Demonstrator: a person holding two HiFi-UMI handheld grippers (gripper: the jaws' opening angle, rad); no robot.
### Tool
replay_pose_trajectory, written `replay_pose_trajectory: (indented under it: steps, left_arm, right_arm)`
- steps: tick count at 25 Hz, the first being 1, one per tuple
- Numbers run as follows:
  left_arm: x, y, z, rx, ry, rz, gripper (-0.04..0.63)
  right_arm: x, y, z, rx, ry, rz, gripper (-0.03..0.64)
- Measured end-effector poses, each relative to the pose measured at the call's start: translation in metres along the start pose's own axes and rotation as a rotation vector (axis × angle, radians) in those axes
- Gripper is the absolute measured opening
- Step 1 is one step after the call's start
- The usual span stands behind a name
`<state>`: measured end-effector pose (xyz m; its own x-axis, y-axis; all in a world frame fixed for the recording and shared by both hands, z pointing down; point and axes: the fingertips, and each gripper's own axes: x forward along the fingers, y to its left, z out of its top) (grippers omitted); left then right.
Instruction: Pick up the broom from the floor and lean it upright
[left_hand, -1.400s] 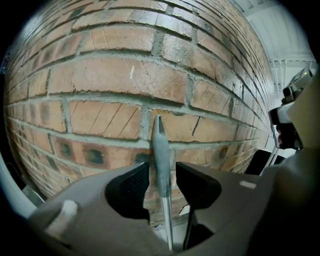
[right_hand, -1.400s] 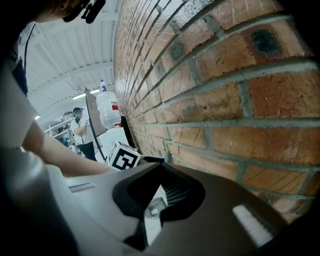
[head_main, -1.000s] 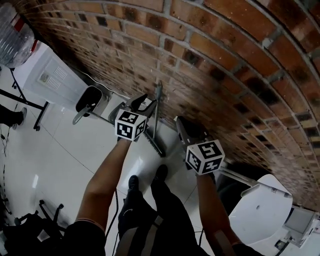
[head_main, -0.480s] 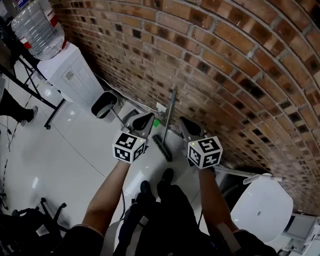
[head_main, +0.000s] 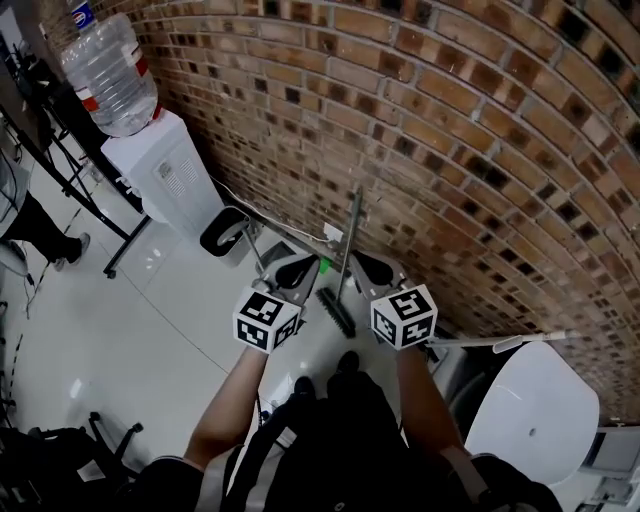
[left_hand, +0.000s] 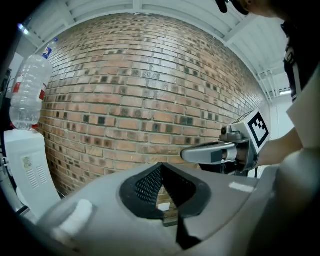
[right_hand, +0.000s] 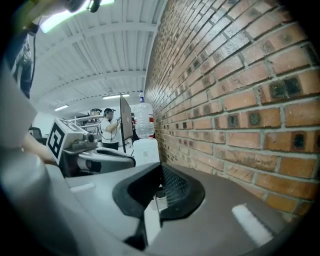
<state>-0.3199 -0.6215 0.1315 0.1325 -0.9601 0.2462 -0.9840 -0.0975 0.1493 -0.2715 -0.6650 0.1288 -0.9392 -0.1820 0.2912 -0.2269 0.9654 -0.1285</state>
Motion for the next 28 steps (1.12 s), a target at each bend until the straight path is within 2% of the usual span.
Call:
replay_pose_trajectory:
  steps: [16, 28]
  left_arm:
    - [-0.033, -0.01, 0.013, -0.011, -0.04, 0.035, 0.0]
    - [-0.035, -0.016, 0.014, -0.005, -0.026, 0.039, 0.0]
  right_arm:
    - [-0.008, 0.029, 0.02, -0.018, -0.06, 0.038, 0.003]
    - [-0.013, 0.034, 0.025, -0.029, -0.069, 0.048, 0.003]
